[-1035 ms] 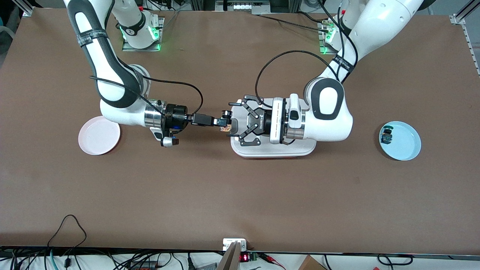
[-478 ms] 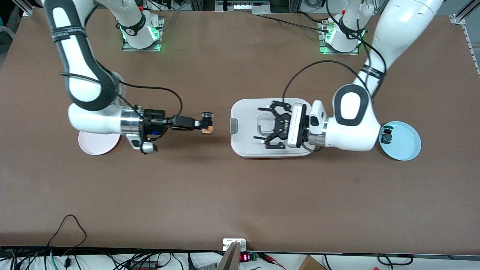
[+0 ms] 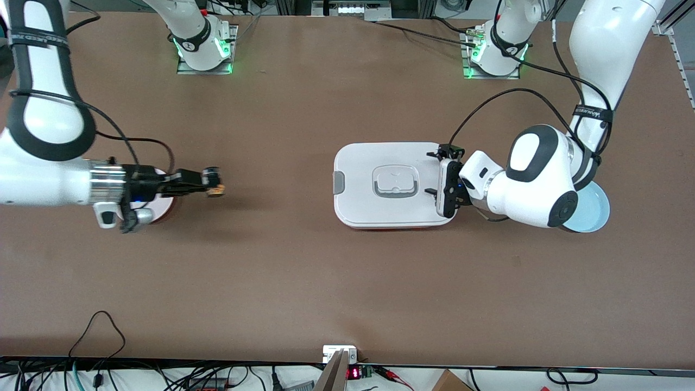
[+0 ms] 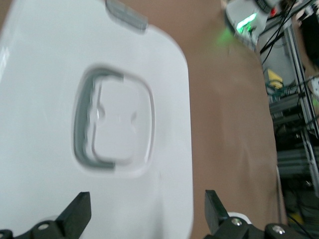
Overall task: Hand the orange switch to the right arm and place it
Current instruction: 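Open the left gripper and withdraw while the right gripper carries the switch, then lower the switch onto the white plate and open the right gripper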
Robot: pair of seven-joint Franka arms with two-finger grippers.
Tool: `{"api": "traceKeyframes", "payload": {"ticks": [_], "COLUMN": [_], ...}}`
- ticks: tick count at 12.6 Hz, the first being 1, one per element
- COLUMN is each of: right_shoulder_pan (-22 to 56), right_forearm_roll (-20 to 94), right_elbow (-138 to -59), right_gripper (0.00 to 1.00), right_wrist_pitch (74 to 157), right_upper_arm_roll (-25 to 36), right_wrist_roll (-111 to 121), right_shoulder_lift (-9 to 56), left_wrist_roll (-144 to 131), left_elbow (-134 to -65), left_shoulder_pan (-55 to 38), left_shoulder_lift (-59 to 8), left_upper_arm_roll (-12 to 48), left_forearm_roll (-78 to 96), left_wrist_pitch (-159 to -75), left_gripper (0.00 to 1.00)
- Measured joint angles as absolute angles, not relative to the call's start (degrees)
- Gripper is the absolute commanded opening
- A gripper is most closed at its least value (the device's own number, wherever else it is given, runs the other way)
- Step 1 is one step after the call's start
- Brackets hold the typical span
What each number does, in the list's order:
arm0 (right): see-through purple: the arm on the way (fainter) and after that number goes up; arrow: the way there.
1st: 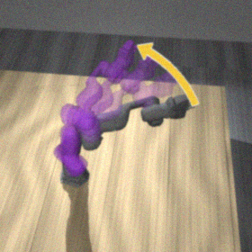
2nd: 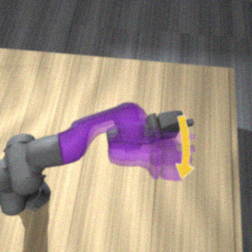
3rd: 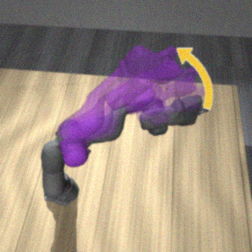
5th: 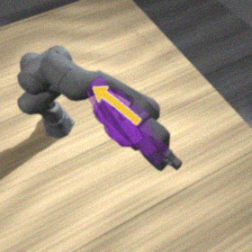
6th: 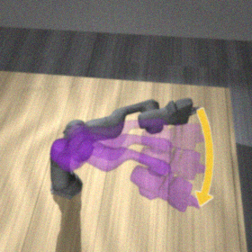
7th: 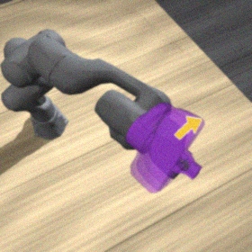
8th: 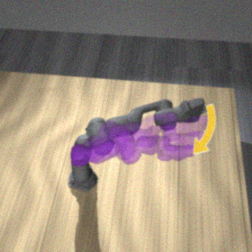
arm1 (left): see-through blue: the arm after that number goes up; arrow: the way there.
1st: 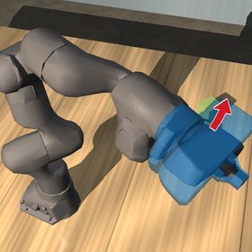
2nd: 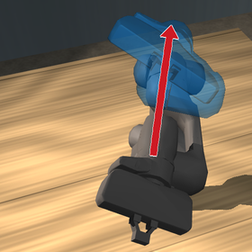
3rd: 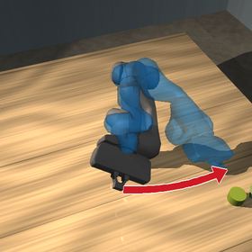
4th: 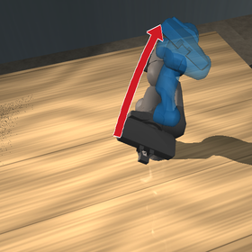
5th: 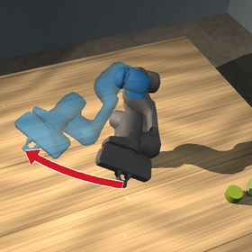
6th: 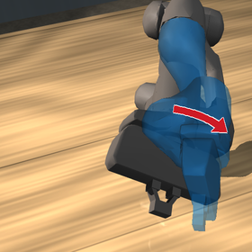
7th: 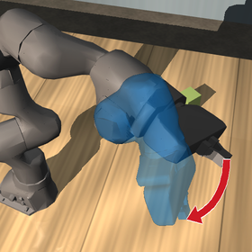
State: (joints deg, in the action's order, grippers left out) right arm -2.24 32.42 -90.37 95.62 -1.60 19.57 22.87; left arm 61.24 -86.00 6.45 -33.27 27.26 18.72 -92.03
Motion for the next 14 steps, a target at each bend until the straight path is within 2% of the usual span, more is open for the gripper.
{"api": "traceKeyframes", "payload": {"ticks": [3,6,11,14], "right_shoulder_pan": [-5.9,-8.6,-10.2,-10.2], "right_forearm_roll": [10.7,1.7,0.5,0.5], "right_elbow": [-89.9,-93.8,-114.9,-119.6], "right_gripper": [0.00,0.00,0.00,0.00], "right_wrist_pitch": [98.2,107.2,135.4,142.7], "right_upper_arm_roll": [-1.2,-0.9,-0.9,-1.0], "right_wrist_roll": [23.3,25.3,25.7,25.7], "right_shoulder_lift": [23.1,23.6,23.0,24.3], "left_wrist_roll": [46.3,34.1,25.6,24.9], "left_elbow": [-75.4,-65.9,-58.7,-57.5], "left_shoulder_pan": [7.2,6.8,5.9,5.8], "left_shoulder_lift": [-32.4,-31.0,-26.7,-26.7], "left_upper_arm_roll": [27.2,27.4,27.9,27.5], "left_forearm_roll": [6.8,0.9,-14.9,-18.6], "left_wrist_pitch": [-76.6,-68.0,-66.4,-71.9], "left_gripper": [1.00,1.00,1.00,1.00]}}
